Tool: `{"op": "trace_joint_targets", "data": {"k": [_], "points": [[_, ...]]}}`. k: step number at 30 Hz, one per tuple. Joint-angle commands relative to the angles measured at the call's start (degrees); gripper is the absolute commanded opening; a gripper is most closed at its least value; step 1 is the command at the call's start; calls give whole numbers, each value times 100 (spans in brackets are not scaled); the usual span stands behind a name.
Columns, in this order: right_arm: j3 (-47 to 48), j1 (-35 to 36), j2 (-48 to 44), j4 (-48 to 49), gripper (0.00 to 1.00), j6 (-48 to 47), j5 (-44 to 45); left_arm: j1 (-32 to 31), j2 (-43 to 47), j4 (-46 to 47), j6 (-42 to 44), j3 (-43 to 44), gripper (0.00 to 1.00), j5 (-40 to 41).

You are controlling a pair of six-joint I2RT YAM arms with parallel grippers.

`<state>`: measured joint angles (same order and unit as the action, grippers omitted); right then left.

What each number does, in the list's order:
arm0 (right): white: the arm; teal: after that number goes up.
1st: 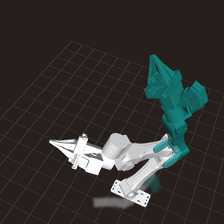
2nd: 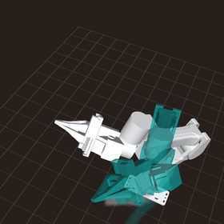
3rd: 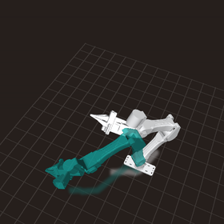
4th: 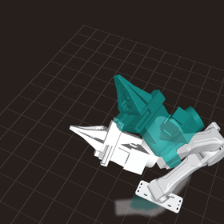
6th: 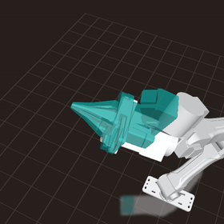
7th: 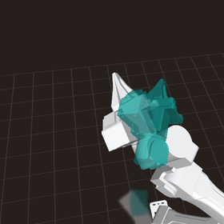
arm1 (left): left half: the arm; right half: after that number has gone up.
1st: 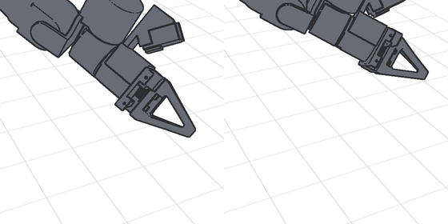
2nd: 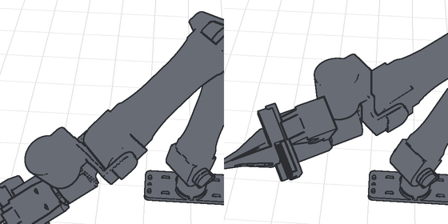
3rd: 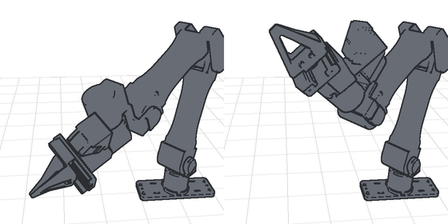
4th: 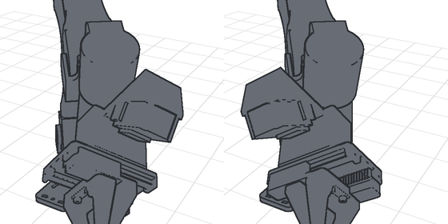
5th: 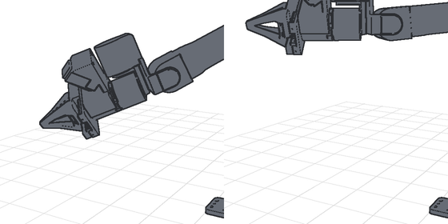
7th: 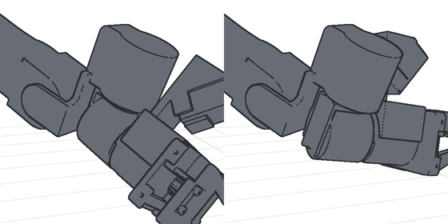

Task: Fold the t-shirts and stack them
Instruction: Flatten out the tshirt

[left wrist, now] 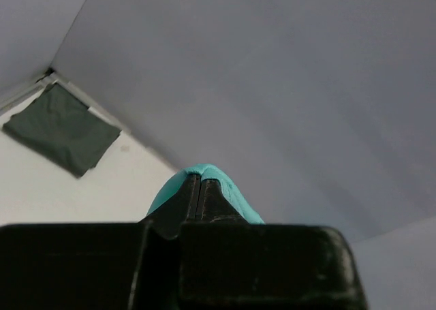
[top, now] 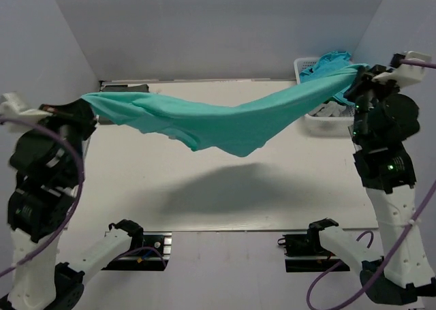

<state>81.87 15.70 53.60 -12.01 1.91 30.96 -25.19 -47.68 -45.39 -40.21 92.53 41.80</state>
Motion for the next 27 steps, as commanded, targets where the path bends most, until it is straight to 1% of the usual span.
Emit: {"op": "trace_joint_targets", "data": {"k": [1,4,8,11,13,16,17,18,19,20,21,22,23,24,25,26,27], "points": [[391,-24,-306,-188,0,-165,200,23,328,91,285,449,0,-198],[497,-15,-649,-310,0,-165,24,23,496,153,443,608,0,-602],[550,-15,-1018,-433,0,-165,24,23,681,153,443,696,0,-805],[418,-6,-1028,-627,0,-130,-247,23,681,153,294,416,0,-911],[199,3,-940,-645,0,-8,-606,23,550,153,137,135,0,-1226],[-12,-6,-712,-548,0,344,-837,23,41,153,-127,-312,0,-1297],[-300,-15,-485,-548,0,554,-881,23,-134,57,-232,-419,0,-1054],[-442,-6,-387,-522,0,704,-942,23,-510,-5,-338,-707,0,-929],[-556,-23,-255,-513,0,836,-1012,23,-706,64,-339,-902,0,-841],[-993,-15,94,-504,0,889,-1239,75,-908,117,-339,-1086,0,-840],[-1145,-15,237,-426,0,899,-1355,76,-1414,118,-469,-1367,0,-762],[-1381,-15,412,-390,0,872,-1478,76,-1706,48,-558,-1448,0,-683],[-1566,-15,988,-268,0,881,-1679,137,-2014,-48,-663,-1501,0,-621],[-1673,-15,1203,-232,0,890,-1698,137,-2313,-154,-777,-1501,0,-568],[-1691,-15,1649,-205,0,933,-1707,207,-2586,-224,-883,-1501,0,-568],[-1648,-15,1888,-118,0,942,-1733,347,-3058,-173,-884,-1588,0,-655],[-1534,-32,2334,-91,0,916,-1769,418,-3280,-94,-884,-1693,0,-725]]}}
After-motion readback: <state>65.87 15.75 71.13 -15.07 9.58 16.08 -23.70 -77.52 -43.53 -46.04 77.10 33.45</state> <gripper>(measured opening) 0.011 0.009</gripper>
